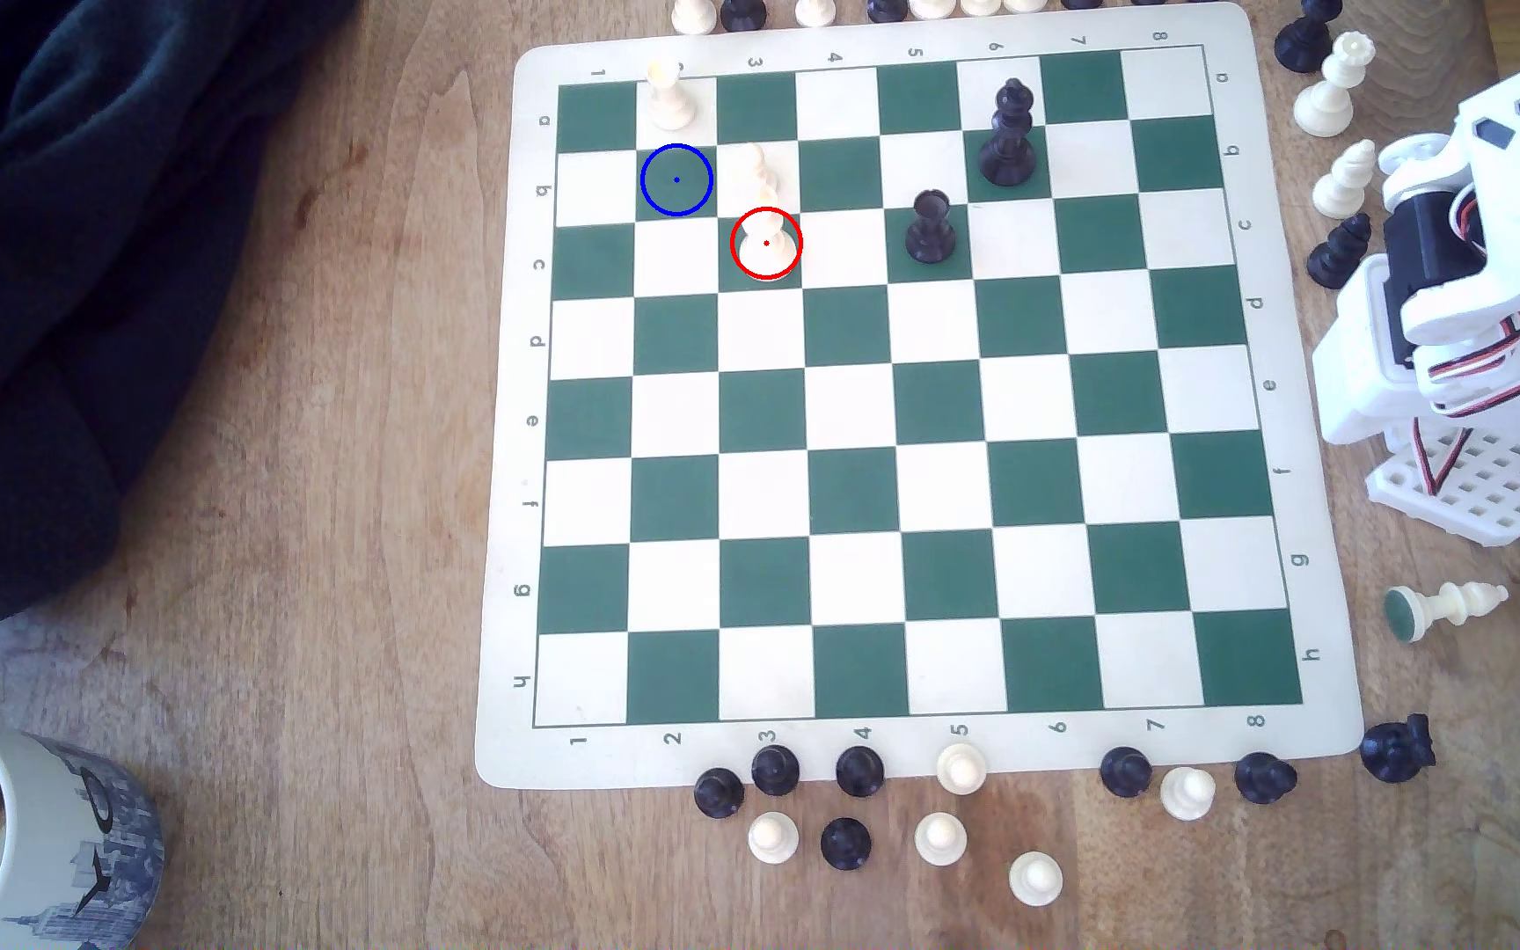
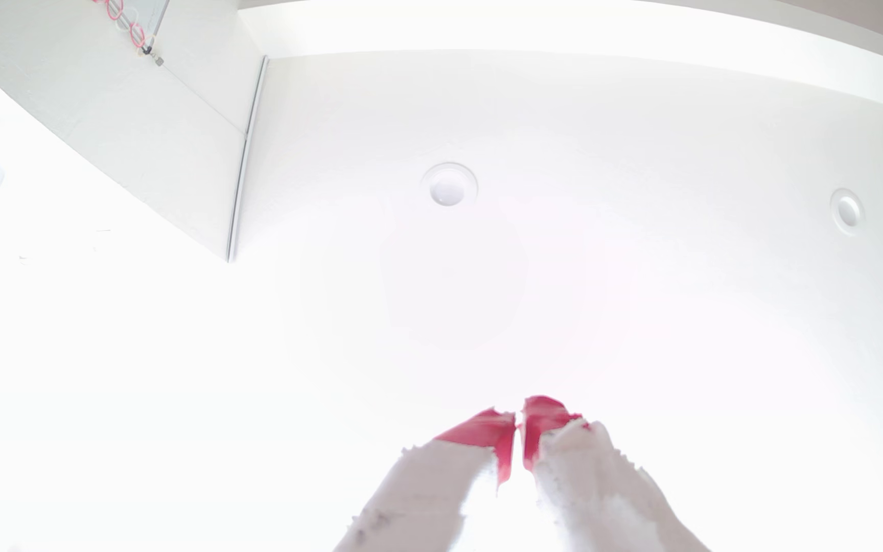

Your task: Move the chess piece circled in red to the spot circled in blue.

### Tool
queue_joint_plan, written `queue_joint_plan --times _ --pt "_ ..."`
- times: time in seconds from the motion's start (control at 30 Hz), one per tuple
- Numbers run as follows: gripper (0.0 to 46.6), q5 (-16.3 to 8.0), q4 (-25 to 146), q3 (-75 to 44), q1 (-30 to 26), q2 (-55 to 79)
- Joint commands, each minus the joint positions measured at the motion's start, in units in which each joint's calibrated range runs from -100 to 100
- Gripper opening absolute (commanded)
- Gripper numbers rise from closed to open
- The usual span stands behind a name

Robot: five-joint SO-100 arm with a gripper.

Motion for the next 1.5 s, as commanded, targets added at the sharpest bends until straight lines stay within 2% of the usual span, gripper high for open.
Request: queue_joint_plan --times 0.0,0.33,0.53,0.6,0.8,1.07,1.13,1.17,1.2,1.27,1.3,1.47 --pt "0.2 0.15 -0.71 1.26 1.16 -0.2" --pt "0.2 0.15 16.82 -0.64 7.8 -0.28" --pt "0.2 0.05 45.81 -6.71 10.62 -0.28" --pt "0.2 -0.15 62.19 -8.44 12.19 -0.28" --pt "0.2 -0.24 82.83 -12.79 15.39 0.31" --pt "0.2 -0.34 104.13 -30.56 16.33 18.65" --pt "0.2 0.0 110.02 -34.55 15.55 20.86" --pt "0.2 1.32 115.67 -39.35 14.69 24.17" --pt "0.2 1.42 118.38 -41.53 14.06 25.86" --pt "0.2 0.49 124.11 -45.52 12.65 29.09" --pt "0.2 -0.83 128.2 -48.69 12.26 32.4" --pt "0.7 -4.25 140.57 -63.01 12.73 44.97"
